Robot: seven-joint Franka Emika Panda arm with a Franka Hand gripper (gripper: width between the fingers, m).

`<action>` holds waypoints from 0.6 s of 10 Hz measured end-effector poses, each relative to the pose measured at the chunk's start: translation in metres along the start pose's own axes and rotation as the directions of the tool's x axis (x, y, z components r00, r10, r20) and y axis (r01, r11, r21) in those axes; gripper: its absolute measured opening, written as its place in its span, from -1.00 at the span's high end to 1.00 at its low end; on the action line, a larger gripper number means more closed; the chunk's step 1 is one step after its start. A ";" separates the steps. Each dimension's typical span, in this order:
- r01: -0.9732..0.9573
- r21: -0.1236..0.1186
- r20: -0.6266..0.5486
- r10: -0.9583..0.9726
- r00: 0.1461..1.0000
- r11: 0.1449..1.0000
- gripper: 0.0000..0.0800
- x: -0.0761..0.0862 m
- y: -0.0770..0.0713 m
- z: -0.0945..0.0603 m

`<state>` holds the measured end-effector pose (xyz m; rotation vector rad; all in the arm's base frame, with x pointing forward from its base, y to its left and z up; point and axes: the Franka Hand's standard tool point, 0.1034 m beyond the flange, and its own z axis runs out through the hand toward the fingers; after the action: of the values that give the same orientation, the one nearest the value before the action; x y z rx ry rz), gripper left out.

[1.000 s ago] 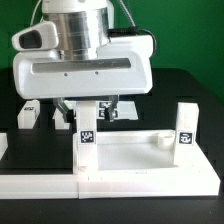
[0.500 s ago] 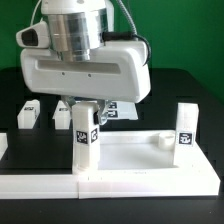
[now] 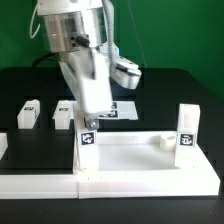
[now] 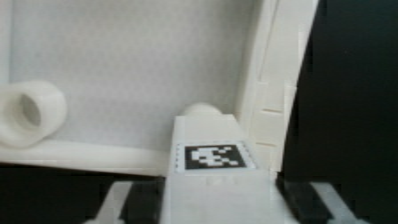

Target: Assemble desk

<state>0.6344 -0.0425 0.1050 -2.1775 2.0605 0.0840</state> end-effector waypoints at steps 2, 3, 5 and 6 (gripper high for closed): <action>-0.015 0.000 0.001 0.015 1.000 1.000 0.06 -0.001 0.000 0.001; 0.036 0.001 0.001 -0.036 0.999 0.999 -0.32 -0.001 0.000 0.000; 0.381 0.008 0.000 -0.381 0.925 0.925 -0.54 0.006 0.000 -0.001; 0.506 0.009 0.000 -0.506 0.862 0.862 -0.60 0.004 0.000 -0.001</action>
Offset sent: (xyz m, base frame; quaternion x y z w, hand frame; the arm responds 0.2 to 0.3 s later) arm 0.0015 -0.0071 -0.0028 0.0606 -0.0845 -0.2434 0.9643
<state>0.6344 -0.0470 0.1055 -2.6270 1.4095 0.0191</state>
